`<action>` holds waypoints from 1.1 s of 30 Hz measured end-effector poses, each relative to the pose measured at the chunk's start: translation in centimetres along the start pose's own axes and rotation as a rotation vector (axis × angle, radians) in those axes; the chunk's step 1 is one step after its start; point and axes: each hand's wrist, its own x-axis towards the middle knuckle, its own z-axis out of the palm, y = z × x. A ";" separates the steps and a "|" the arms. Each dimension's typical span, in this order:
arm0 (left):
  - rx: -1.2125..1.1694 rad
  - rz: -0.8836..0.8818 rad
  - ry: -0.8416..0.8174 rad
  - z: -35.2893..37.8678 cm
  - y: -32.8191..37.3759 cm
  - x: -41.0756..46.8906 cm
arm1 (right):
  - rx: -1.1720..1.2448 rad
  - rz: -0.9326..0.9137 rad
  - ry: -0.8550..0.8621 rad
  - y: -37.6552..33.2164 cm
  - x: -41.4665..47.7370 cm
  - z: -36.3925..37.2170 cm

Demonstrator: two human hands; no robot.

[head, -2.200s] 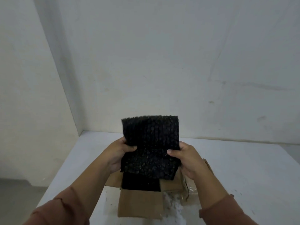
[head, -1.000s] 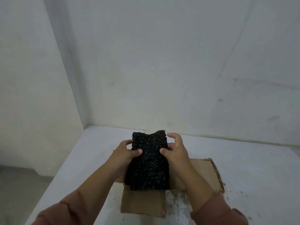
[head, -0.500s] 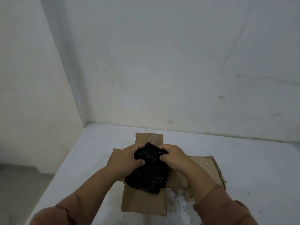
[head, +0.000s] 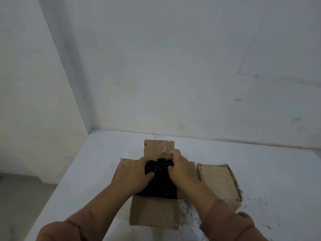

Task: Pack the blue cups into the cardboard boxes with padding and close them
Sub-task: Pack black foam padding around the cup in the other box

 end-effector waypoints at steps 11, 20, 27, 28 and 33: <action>0.207 0.181 0.110 0.4 -0.1 0.1 | -0.235 -0.235 -0.029 0.6 0.0 1.3; -0.304 -0.123 0.026 0.2 -0.6 1.1 | 0.297 -0.111 -0.077 1.3 -0.1 1.1; 0.246 0.071 0.088 0.6 1.0 -0.5 | -0.303 -0.328 0.029 1.1 -0.7 1.6; 0.250 0.074 0.074 0.6 1.1 -0.6 | -0.309 -0.343 0.032 1.1 -0.7 1.7; 0.178 0.055 0.174 0.3 0.7 -0.8 | -0.201 -0.363 0.093 1.3 -0.8 1.1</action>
